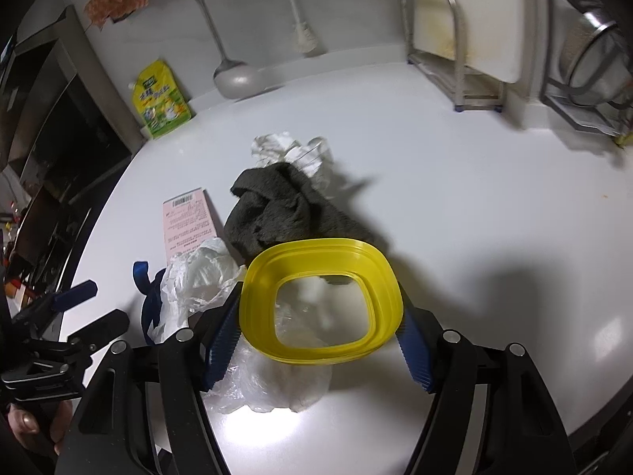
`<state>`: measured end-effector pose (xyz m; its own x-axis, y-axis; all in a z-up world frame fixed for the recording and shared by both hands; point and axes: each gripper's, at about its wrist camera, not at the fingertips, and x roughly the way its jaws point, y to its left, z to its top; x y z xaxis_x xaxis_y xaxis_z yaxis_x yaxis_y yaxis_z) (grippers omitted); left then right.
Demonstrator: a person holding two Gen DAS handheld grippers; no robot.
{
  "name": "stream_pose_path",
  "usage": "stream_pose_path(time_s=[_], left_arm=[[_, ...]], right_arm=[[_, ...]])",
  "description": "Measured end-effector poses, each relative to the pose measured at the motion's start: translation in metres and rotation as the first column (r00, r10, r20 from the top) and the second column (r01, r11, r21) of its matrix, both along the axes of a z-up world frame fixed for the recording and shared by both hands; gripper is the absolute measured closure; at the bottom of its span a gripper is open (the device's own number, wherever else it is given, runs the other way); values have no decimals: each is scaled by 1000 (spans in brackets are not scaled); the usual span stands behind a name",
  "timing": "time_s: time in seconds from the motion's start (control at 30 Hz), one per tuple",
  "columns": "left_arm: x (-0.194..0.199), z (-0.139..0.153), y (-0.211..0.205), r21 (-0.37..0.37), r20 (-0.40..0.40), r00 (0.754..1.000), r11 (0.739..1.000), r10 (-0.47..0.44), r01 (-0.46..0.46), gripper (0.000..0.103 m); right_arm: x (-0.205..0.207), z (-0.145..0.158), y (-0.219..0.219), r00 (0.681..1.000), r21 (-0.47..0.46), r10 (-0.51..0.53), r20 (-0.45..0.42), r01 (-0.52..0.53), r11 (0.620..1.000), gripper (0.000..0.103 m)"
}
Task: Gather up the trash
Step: 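Grasp the yellow plastic lid with the right tool while the left tool grasps the blue ribbon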
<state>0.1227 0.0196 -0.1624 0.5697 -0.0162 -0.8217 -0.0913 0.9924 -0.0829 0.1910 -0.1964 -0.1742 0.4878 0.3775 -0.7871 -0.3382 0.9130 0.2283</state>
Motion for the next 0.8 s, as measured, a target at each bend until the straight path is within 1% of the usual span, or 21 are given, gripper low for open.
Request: stream_pose_path(time_s=[0.23, 0.43, 0.5, 0.57, 0.6, 0.7, 0.73, 0.77, 0.8], left_arm=[[10, -10, 6, -24, -10, 999, 999, 37, -37, 9], [25, -18, 5, -25, -10, 998, 998, 61, -61, 10], [29, -22, 3, -10, -15, 998, 998, 61, -61, 16], [32, -26, 0, 4, -31, 998, 999, 52, -52, 28], [33, -29, -1, 6, -36, 998, 999, 50, -50, 30], [32, -35, -2, 5, -52, 998, 999, 41, -41, 44], [31, -36, -3, 11, -50, 998, 999, 39, -39, 51], [30, -35, -4, 16, -46, 998, 999, 36, -35, 61], [30, -34, -4, 11, -46, 999, 1000, 25, -24, 68]], right_arm=[[-17, 8, -24, 996, 43, -84, 11, 84, 996, 35], [-37, 12, -29, 994, 41, -106, 20, 105, 994, 35], [-44, 13, -30, 993, 47, -116, 20, 115, 992, 35], [-51, 13, -32, 992, 55, -128, 19, 127, 990, 35], [-55, 12, -34, 991, 59, -135, 16, 134, 989, 35], [-64, 9, -37, 988, 70, -152, 4, 151, 986, 35], [-67, 8, -37, 988, 73, -157, -1, 156, 985, 35], [-69, 6, -37, 987, 74, -160, -4, 160, 984, 35], [-72, 5, -37, 987, 72, -163, -8, 163, 984, 35]])
